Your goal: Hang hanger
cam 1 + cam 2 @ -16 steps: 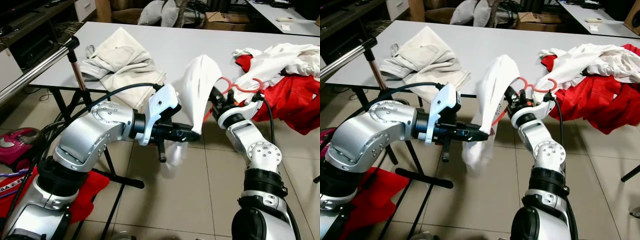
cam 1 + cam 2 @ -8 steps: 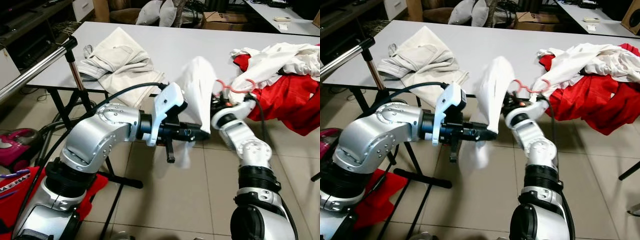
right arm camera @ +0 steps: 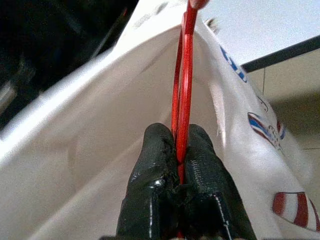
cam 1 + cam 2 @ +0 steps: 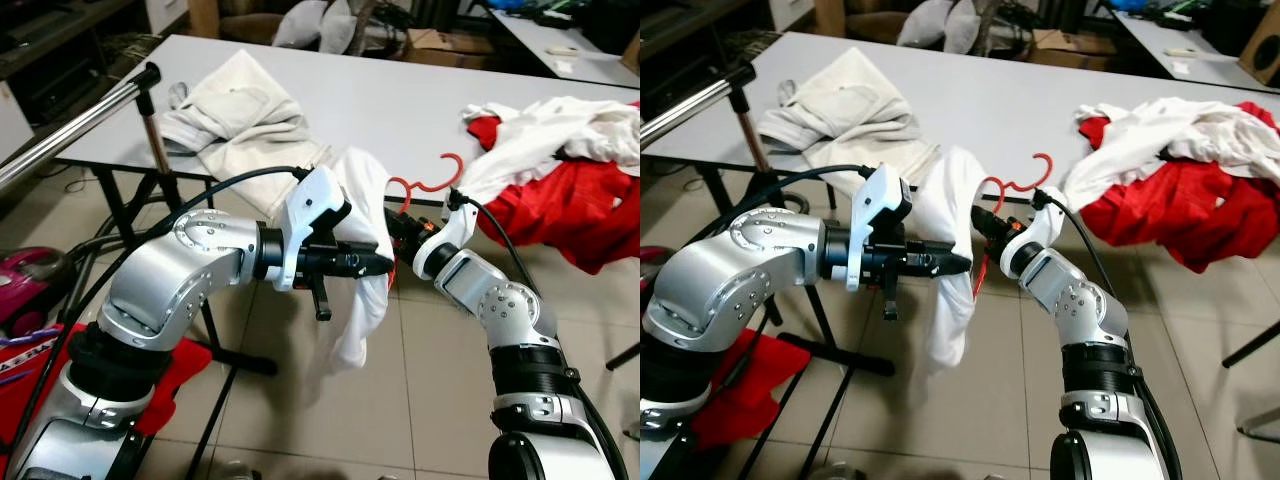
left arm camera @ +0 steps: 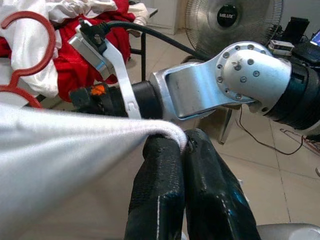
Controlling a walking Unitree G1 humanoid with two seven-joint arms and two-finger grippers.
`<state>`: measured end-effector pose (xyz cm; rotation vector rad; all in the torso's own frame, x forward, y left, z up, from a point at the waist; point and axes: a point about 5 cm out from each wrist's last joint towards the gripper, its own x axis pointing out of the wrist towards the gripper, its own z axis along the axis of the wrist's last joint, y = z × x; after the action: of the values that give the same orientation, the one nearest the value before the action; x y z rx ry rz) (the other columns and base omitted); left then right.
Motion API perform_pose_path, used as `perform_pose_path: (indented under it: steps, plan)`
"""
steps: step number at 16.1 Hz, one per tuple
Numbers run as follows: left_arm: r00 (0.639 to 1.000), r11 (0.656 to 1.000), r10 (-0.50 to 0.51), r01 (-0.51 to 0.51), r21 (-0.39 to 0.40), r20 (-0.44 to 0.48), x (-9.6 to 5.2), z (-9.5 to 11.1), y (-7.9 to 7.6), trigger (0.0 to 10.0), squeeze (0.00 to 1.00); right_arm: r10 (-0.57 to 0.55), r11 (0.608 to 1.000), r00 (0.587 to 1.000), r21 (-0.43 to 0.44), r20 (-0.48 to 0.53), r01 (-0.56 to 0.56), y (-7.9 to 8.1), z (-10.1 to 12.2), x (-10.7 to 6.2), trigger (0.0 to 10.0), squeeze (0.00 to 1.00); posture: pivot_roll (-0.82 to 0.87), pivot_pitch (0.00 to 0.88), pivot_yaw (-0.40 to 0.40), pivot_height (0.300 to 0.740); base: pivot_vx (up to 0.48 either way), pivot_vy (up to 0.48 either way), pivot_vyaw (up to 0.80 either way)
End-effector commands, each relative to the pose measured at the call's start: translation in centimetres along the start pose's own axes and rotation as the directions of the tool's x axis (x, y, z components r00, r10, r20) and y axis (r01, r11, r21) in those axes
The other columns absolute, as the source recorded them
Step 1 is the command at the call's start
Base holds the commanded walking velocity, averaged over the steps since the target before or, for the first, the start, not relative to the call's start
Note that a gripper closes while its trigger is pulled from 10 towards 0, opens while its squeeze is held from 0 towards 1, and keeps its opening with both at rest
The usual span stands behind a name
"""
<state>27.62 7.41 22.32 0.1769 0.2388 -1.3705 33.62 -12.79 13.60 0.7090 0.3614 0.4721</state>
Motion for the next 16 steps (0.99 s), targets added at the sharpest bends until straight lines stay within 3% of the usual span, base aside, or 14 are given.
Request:
perform_pose_path:
  steps: [1,4,6,7,9,11,13,16]
  plan:
    - [1.000,0.999,0.017,-0.017,0.041,-0.008,-0.2,0.7,0.1,0.0,0.00,0.036,0.993,0.996,-0.108,-0.080,-0.044,0.4,-0.2,-0.9,10.0,0.00,0.02,0.000,-0.083,0.740,0.000,0.000,0.00]
    - [0.997,0.997,0.049,-0.045,0.059,-0.055,-0.5,0.3,0.7,0.0,0.00,0.102,0.966,0.972,-0.211,-0.210,-0.147,1.1,-0.9,-2.4,10.0,0.00,0.01,0.000,-0.069,0.740,0.000,0.000,0.00]
    - [0.996,0.996,0.065,-0.062,0.057,-0.058,-0.6,0.2,1.0,0.0,0.00,0.151,0.953,0.954,-0.218,-0.258,-0.210,1.7,-0.9,-3.1,10.0,0.00,0.01,0.000,-0.067,0.740,0.000,0.000,0.00]
    - [0.994,0.994,0.094,-0.092,0.051,-0.052,-0.6,0.3,1.4,0.0,0.00,0.217,0.930,0.917,-0.216,-0.333,-0.298,2.3,-1.5,-4.1,10.0,0.00,0.01,0.000,-0.061,0.740,0.000,0.000,0.00]
    - [0.990,0.991,0.131,-0.129,0.041,-0.045,-0.6,0.4,1.9,0.0,0.00,0.251,0.913,0.887,-0.209,-0.388,-0.350,2.6,-2.1,-4.9,10.0,0.00,0.01,0.000,-0.059,0.740,0.000,0.000,0.00]
    - [0.984,0.984,0.175,-0.175,0.018,-0.044,-0.5,0.3,2.3,0.0,0.00,0.225,0.951,0.917,-0.133,-0.329,-0.281,2.0,-2.4,-4.7,10.0,0.00,0.02,0.000,-0.056,0.740,0.000,0.000,0.00]
    - [0.972,0.977,0.215,-0.213,0.032,-0.091,-0.5,-0.4,2.5,0.0,0.00,0.264,0.953,0.922,-0.072,-0.284,-0.295,2.5,-2.2,-4.8,10.0,0.00,0.01,0.000,-0.050,0.740,0.000,0.000,0.00]
    - [0.960,0.966,0.257,-0.253,0.045,-0.110,-0.8,-0.6,3.0,0.0,0.00,0.209,0.967,0.936,-0.083,-0.283,-0.241,1.6,-2.4,-5.1,10.0,0.00,0.01,0.000,-0.047,0.740,0.000,0.000,0.00]
